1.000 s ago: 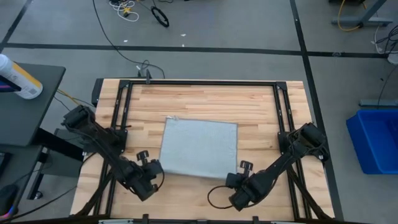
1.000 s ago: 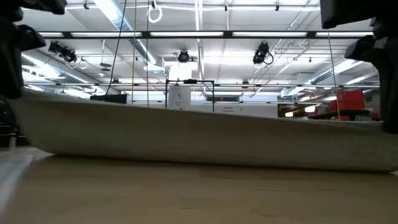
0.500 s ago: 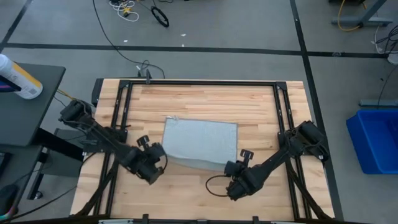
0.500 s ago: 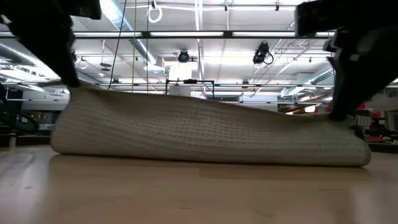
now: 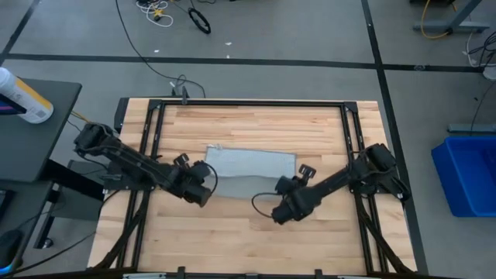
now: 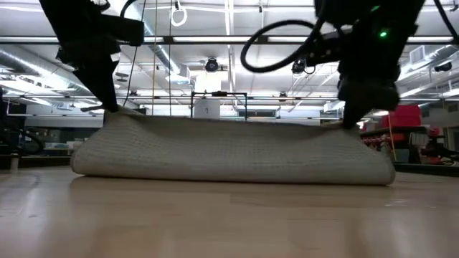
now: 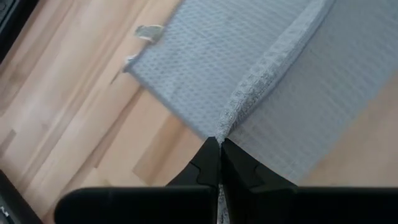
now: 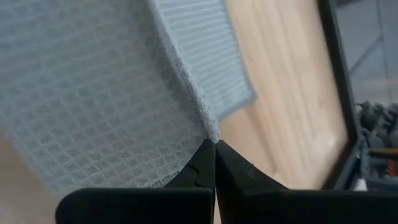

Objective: Fold microfiber towels
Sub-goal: Fold the gray microfiber cloth

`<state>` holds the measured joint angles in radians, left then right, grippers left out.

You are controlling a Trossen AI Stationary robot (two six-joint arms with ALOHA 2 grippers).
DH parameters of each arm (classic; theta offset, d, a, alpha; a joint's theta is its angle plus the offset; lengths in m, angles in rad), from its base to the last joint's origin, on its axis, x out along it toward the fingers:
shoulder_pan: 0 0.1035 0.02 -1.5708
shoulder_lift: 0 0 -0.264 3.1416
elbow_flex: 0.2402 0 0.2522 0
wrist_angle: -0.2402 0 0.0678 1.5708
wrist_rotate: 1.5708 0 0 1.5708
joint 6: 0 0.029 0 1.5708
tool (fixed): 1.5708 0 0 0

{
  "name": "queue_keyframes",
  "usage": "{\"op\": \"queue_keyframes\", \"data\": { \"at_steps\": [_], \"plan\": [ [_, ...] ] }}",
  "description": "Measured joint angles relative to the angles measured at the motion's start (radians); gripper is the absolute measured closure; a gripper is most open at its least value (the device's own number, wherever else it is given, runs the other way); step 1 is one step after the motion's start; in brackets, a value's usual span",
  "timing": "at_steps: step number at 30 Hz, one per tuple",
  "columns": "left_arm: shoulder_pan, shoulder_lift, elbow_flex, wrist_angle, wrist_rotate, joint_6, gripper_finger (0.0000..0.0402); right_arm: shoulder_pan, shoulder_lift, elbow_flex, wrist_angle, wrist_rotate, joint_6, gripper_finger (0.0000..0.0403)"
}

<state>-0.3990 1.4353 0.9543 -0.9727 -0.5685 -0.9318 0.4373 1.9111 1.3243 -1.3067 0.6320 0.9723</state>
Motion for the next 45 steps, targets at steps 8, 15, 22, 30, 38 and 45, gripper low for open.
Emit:
{"op": "queue_keyframes", "data": {
  "at_steps": [8, 15, 22, 30, 38, 45],
  "plan": [
    [0.138, -0.144, -0.108, 0.024, -0.001, 0.084, 0.0396, -0.105, 0.0, 0.0, 0.006, 0.045, -0.056, 0.0403],
    [0.325, -0.192, -0.172, 0.147, 0.052, 0.307, 0.0396, -0.186, -0.001, -0.025, 0.061, 0.045, -0.112, 0.0403],
    [0.474, -0.19, -0.229, 0.301, 0.142, 0.461, 0.0396, -0.225, -0.001, -0.087, 0.115, -0.001, -0.133, 0.0403],
    [0.565, -0.19, -0.296, 0.41, 0.226, 0.551, 0.0396, -0.249, -0.001, -0.122, 0.169, -0.029, -0.167, 0.0403],
    [0.597, -0.149, -0.306, 0.478, 0.254, 0.604, 0.0396, -0.289, -0.001, -0.124, 0.172, -0.04, -0.17, 0.0403],
    [0.61, 0.006, -0.306, 0.567, 0.301, 0.594, 0.0396, -0.327, -0.001, -0.139, 0.209, -0.088, -0.212, 0.0399]
  ]
}}
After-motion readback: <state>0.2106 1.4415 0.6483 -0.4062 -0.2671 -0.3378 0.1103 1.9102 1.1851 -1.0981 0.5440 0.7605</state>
